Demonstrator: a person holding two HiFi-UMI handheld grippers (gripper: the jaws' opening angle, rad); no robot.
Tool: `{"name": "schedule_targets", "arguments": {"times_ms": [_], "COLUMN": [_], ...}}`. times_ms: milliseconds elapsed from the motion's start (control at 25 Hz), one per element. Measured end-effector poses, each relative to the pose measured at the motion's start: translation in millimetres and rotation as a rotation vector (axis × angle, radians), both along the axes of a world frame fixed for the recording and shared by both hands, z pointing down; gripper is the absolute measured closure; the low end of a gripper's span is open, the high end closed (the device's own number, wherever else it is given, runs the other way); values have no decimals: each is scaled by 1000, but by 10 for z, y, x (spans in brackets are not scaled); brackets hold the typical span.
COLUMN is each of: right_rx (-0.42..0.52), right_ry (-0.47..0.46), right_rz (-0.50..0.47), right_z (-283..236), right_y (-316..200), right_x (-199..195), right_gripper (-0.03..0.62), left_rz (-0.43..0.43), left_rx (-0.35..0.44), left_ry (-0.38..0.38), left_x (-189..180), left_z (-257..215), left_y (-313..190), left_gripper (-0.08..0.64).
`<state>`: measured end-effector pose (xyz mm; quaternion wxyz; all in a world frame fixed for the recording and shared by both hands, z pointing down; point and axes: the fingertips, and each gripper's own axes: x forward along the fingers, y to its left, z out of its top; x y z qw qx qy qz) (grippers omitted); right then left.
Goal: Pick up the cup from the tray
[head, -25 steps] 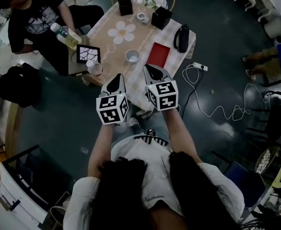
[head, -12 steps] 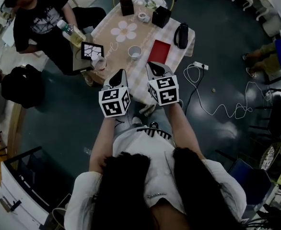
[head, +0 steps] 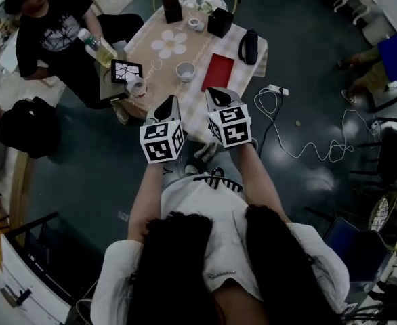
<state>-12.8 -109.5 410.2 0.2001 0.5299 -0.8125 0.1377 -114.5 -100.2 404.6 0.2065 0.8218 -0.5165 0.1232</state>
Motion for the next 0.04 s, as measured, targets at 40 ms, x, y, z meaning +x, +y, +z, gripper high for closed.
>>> {"name": "schedule_targets", "arguments": {"times_ms": [40], "right_rx": [1], "right_ry": [1], "right_rz": [2], "right_z": [-5], "right_y": [13], "right_x": [-1], "right_gripper": [586], "left_rz": [4], "left_rx": [2], "left_ry": [-1], "left_x": [4], "left_z": [-4], "left_y": [10], "left_gripper": [554]}}
